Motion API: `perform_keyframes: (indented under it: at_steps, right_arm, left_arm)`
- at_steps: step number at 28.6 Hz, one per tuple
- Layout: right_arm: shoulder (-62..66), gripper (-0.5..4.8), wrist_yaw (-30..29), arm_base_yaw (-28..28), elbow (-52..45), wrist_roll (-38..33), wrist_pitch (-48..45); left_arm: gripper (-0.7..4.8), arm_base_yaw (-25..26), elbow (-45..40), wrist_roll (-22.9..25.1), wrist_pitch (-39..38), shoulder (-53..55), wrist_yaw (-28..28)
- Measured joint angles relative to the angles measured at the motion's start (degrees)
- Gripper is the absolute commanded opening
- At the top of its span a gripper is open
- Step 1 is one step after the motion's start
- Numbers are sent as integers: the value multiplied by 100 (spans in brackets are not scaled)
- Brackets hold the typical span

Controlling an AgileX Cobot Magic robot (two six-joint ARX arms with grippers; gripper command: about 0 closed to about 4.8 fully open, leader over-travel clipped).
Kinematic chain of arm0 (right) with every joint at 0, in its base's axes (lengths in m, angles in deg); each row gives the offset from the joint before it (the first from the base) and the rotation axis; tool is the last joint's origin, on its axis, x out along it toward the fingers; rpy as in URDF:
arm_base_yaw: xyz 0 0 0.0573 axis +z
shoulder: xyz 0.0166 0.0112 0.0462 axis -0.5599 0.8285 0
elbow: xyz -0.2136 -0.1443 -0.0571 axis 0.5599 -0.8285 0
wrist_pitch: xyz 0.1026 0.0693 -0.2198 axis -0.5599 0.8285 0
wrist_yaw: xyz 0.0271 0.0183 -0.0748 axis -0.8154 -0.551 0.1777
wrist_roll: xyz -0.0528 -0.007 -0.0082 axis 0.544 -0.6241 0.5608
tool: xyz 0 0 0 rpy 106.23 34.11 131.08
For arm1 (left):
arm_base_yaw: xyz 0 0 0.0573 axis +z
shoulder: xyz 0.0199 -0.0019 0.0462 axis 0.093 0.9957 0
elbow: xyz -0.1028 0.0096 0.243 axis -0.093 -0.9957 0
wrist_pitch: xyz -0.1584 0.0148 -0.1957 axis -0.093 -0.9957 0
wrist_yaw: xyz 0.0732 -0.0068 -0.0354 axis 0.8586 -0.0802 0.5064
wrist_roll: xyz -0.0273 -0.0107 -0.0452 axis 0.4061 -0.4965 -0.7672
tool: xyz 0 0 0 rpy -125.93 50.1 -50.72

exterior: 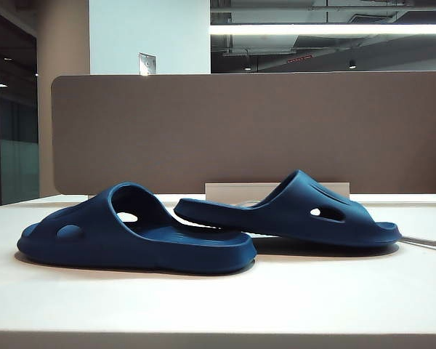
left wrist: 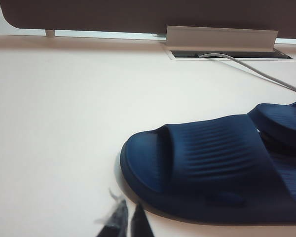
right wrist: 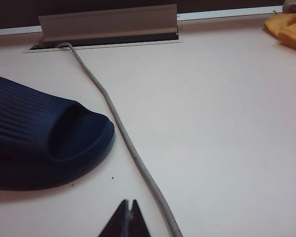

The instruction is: Interlock the pair of blue slippers on the table with their fronts facing up.

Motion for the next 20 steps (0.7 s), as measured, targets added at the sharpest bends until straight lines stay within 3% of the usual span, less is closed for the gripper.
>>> perform_keyframes:
  at_steps: [12,15,20]
  right_arm:
    - [2,10,0,0,0,-2,0]
    - [2,10,-94,2,2,-415,0]
    - [2,10,-833,4,0,-1847,-4]
  left_arm:
    - [21,0,0,-35,0,0,-2]
    - [21,0,0,-592,0,-2,-103]
    - [23,0,0,-2236,4,-2,-662]
